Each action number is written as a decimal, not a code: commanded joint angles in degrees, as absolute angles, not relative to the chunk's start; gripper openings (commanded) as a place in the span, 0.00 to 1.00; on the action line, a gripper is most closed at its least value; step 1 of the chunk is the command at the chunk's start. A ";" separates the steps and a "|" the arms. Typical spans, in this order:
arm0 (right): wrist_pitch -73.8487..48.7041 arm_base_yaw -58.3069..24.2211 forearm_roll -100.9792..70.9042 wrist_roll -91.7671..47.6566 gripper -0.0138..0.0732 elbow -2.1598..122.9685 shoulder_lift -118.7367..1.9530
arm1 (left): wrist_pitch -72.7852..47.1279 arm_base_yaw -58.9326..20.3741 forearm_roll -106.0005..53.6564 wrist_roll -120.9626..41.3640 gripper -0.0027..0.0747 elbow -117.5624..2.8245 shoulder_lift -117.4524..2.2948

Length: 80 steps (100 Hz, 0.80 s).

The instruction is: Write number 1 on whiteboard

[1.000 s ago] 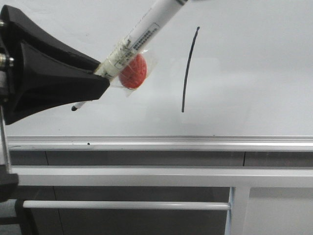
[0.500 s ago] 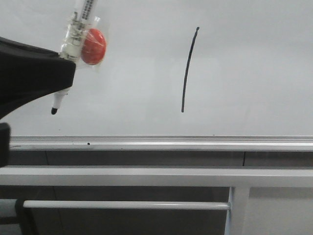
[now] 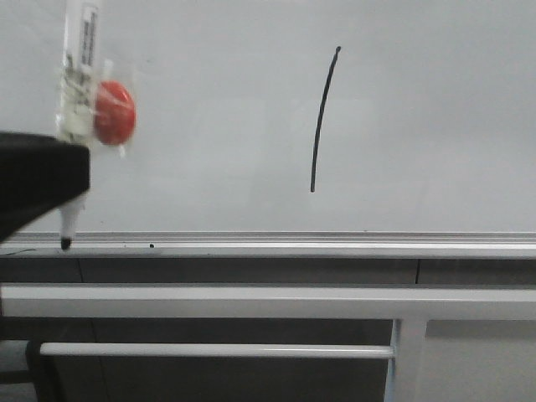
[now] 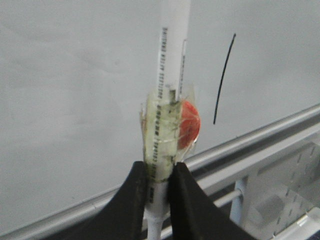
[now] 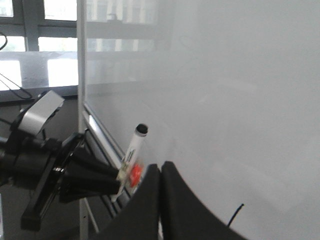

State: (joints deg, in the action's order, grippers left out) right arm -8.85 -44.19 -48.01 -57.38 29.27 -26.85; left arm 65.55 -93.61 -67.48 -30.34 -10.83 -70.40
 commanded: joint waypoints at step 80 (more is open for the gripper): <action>5.46 -39.79 -47.94 -58.03 0.09 18.36 -17.71 | 79.24 -85.80 -65.25 -21.77 0.01 -21.13 -83.80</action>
